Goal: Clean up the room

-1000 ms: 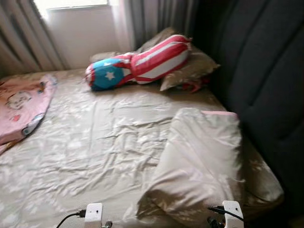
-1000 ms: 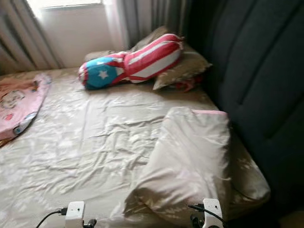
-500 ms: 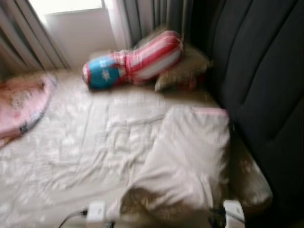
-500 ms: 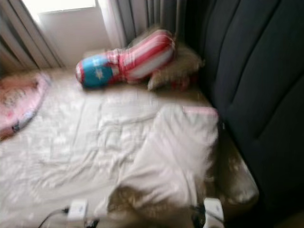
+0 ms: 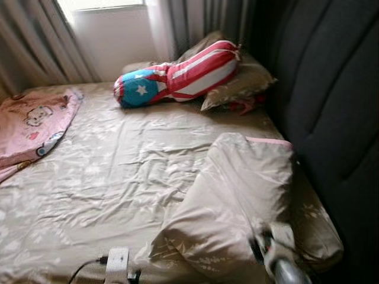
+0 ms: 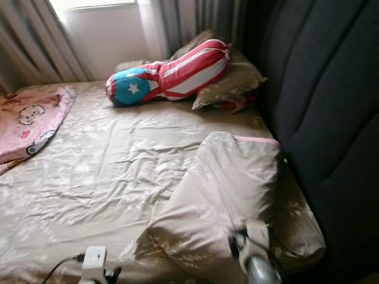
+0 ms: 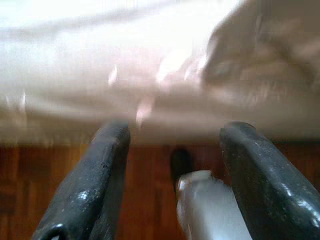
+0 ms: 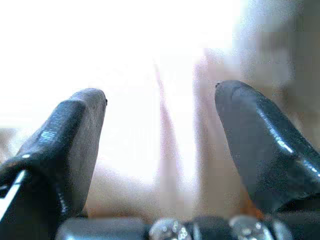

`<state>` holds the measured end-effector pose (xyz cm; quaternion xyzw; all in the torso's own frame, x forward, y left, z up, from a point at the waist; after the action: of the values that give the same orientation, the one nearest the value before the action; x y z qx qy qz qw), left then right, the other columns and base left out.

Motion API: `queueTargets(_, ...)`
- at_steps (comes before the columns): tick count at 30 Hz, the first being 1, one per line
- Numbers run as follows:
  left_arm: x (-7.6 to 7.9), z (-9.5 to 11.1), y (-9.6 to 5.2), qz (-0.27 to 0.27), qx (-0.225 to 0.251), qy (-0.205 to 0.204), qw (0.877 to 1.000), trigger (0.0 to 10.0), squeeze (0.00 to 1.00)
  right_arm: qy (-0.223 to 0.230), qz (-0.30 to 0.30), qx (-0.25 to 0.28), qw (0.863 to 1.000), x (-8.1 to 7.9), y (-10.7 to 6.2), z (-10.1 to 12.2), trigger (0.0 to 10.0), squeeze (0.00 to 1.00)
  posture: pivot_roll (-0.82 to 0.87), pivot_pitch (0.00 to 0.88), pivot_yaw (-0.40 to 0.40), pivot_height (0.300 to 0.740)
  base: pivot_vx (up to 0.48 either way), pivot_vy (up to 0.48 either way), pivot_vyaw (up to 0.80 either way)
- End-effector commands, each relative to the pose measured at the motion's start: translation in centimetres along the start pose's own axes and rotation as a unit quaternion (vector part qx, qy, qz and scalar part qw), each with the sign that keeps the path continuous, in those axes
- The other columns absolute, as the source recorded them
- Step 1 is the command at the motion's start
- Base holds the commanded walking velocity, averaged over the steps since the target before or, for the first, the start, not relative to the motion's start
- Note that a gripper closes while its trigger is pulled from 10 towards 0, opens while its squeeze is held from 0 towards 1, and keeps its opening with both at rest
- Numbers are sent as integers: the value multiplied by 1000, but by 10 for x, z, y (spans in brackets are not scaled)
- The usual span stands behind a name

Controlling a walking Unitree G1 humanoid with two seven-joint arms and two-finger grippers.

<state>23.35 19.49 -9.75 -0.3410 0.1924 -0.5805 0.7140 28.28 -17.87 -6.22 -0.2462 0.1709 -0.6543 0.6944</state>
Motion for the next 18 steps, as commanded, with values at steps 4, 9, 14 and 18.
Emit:
queueTargets(4,3,3,0,-6,8,-2,1000,10000,0,-6,-8,66,998,0,3,27,10000,0,-122,0,23,740,0,0,0)
queueTargets(9,14,10,2,-16,30,-12,999,10000,0,-13,-15,81,997,8,2,33,10000,0,-145,0,2,740,0,0,0)
queueTargets(14,22,24,4,-23,55,-18,998,10000,0,-11,-16,94,995,10,3,39,10000,0,-144,0,-19,740,0,0,0)
queueTargets(18,23,26,4,-24,58,-20,998,10000,0,-11,-13,81,997,7,2,32,10000,0,-153,0,-13,740,0,0,0)
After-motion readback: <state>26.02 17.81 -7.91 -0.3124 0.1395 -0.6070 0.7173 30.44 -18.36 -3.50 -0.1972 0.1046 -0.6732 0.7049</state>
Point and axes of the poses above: a point about 5 cm out from each wrist's last joint towards the gripper, its own y axis pointing out of the wrist towards the gripper, its own z axis along the axis of the wrist's last joint, x = y × z, the point moved 4 cm from there along y, pointing out of the wrist towards the gripper, and after that the axes turned 14 degrees about -y, right-handed, at the moved point
